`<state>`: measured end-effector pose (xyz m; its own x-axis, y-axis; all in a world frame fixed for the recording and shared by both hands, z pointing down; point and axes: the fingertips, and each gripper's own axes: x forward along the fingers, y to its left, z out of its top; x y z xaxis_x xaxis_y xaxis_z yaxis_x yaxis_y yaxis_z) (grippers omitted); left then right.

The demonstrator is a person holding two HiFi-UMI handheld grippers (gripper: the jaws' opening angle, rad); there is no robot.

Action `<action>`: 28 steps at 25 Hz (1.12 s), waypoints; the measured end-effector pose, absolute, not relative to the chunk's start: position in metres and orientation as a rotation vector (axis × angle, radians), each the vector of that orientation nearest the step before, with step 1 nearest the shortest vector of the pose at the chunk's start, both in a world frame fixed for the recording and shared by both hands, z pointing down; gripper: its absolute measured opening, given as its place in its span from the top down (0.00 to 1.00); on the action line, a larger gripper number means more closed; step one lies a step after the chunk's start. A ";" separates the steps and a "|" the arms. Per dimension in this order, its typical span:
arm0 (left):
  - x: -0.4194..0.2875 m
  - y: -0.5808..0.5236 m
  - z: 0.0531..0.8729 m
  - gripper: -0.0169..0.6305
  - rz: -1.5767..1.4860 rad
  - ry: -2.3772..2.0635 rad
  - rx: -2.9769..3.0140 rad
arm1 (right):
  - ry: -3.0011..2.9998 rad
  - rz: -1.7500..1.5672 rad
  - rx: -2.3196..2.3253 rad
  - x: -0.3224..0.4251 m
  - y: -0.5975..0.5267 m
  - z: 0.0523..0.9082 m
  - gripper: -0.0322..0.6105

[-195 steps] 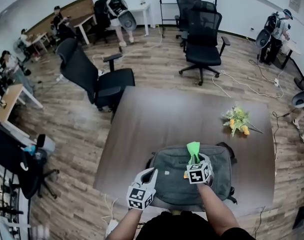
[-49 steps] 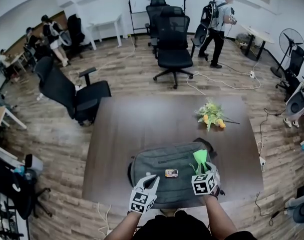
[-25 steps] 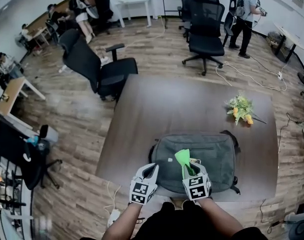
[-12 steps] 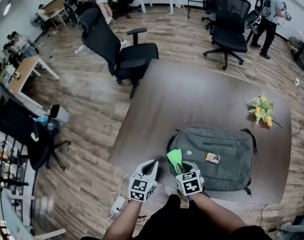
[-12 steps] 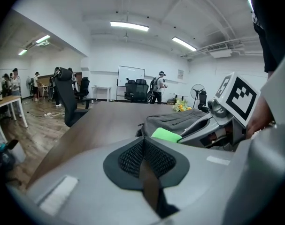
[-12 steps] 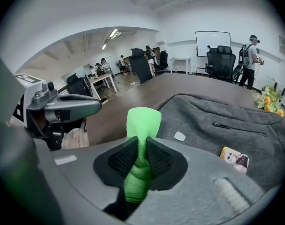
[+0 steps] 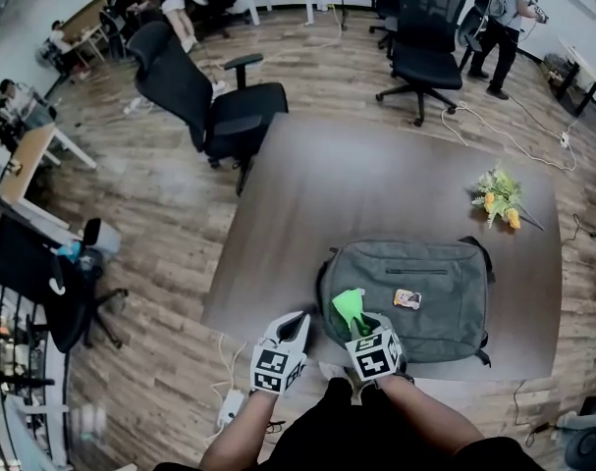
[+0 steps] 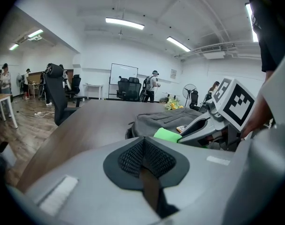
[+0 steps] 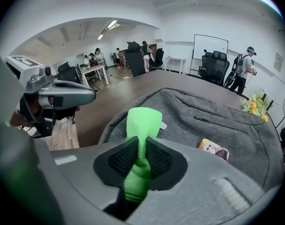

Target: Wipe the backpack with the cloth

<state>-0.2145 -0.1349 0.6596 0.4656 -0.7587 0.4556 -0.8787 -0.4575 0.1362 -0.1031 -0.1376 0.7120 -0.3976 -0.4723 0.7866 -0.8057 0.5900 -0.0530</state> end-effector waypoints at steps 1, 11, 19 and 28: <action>-0.209 -0.136 0.660 0.95 0.476 -1.367 2.374 | -2.048 0.552 1.019 -0.097 -0.136 0.712 0.86; -0.160 -0.136 0.668 0.95 0.497 -1.257 2.419 | -1.957 0.468 1.126 -0.023 -0.130 0.708 0.86; -0.133 -0.130 0.670 0.95 0.504 -1.224 2.425 | -1.900 0.446 1.234 0.029 -0.134 0.699 0.86; -0.104 -0.132 0.650 0.95 0.461 -1.188 2.474 | -1.820 0.380 1.353 0.085 -0.132 0.685 0.86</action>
<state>-0.1039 -0.1323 0.6503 0.5939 -0.6766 0.4352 -0.7930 -0.5835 0.1750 0.0848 -0.1315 0.6851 -0.0887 -0.6525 0.7526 -0.8994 0.3772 0.2210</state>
